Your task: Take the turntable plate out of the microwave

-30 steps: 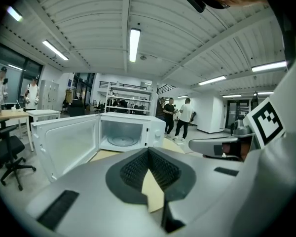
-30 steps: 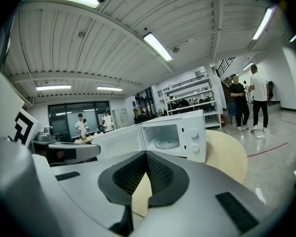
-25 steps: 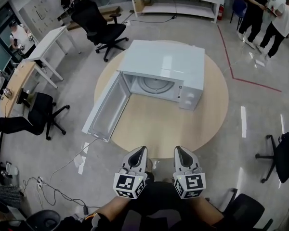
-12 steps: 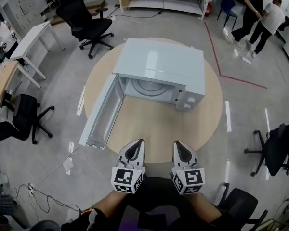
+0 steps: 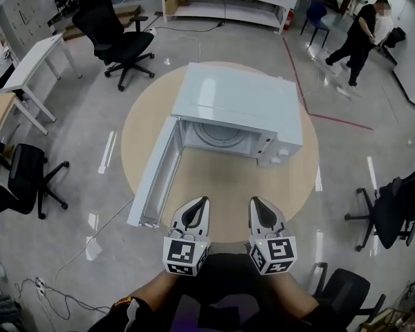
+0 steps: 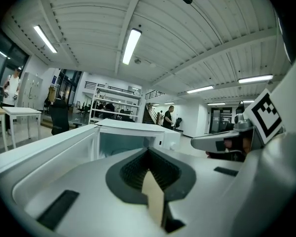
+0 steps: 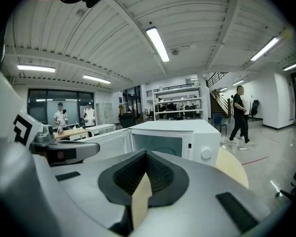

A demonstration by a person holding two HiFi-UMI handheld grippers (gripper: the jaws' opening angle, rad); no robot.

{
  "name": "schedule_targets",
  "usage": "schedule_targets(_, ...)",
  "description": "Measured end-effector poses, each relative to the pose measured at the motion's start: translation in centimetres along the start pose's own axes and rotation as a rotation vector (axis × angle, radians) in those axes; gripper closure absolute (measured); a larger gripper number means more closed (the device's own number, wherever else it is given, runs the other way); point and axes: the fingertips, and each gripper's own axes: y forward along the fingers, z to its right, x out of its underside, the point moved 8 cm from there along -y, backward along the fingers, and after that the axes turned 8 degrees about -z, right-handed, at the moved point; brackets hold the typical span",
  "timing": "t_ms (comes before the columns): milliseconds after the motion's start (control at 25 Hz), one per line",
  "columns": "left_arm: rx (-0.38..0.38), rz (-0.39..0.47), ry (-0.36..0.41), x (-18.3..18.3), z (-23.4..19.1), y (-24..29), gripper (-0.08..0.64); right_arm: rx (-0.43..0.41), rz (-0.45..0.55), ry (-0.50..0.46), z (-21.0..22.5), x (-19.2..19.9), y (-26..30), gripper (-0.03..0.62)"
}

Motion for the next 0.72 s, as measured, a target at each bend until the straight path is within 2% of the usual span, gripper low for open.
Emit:
schedule_targets(400, 0.054, -0.034, -0.006, 0.3, -2.4, 1.0, 0.514, 0.024, -0.015, -0.001, -1.6, -0.9, 2.3, 0.577)
schedule_targets(720, 0.027, -0.041, -0.019, -0.2, -3.9, 3.0, 0.514, 0.012, -0.021, 0.018, -0.7, -1.4, 5.1, 0.577)
